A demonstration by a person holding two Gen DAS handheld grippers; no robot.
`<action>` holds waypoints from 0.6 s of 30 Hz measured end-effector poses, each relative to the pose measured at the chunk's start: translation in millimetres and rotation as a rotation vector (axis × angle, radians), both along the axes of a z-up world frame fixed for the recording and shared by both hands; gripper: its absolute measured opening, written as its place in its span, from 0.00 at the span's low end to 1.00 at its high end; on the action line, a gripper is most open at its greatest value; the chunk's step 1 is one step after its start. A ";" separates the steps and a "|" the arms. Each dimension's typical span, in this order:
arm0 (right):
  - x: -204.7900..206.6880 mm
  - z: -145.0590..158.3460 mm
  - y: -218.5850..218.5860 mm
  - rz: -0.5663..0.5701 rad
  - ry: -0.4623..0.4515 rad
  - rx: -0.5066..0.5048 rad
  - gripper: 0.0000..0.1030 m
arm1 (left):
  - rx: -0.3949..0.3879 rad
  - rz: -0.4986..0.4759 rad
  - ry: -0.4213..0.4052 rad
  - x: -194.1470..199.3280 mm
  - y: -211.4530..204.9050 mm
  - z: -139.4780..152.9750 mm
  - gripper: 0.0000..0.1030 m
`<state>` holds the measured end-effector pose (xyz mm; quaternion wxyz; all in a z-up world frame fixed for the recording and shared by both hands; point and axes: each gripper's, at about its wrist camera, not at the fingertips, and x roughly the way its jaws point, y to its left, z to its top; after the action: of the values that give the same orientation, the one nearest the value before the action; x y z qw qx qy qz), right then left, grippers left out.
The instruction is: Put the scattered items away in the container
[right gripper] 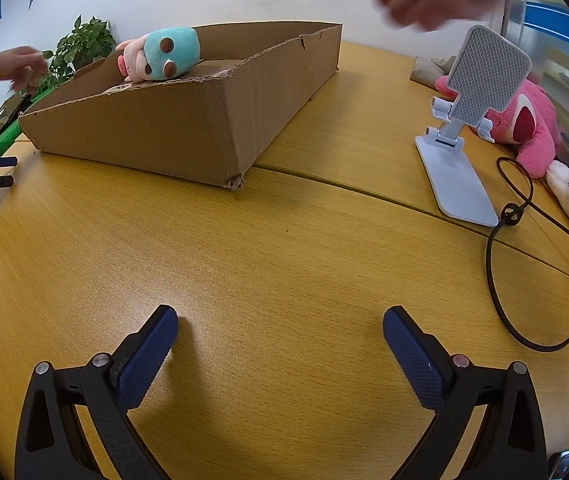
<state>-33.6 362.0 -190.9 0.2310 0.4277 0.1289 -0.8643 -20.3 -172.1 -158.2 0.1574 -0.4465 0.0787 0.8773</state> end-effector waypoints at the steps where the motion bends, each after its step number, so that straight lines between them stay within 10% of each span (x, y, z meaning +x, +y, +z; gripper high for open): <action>1: -0.2 -0.1 0.4 0.001 0.000 0.000 1.00 | 0.000 0.000 0.000 0.0 0.0 0.0 1.00; 18: 4.5 -0.9 3.8 0.005 -0.001 -0.003 1.00 | 0.000 0.000 -0.002 -1.2 1.7 -1.2 1.00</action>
<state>-29.1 365.8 -191.7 0.2338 0.4273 0.1286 -0.8638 -21.4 -170.4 -159.4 0.1573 -0.4473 0.0788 0.8769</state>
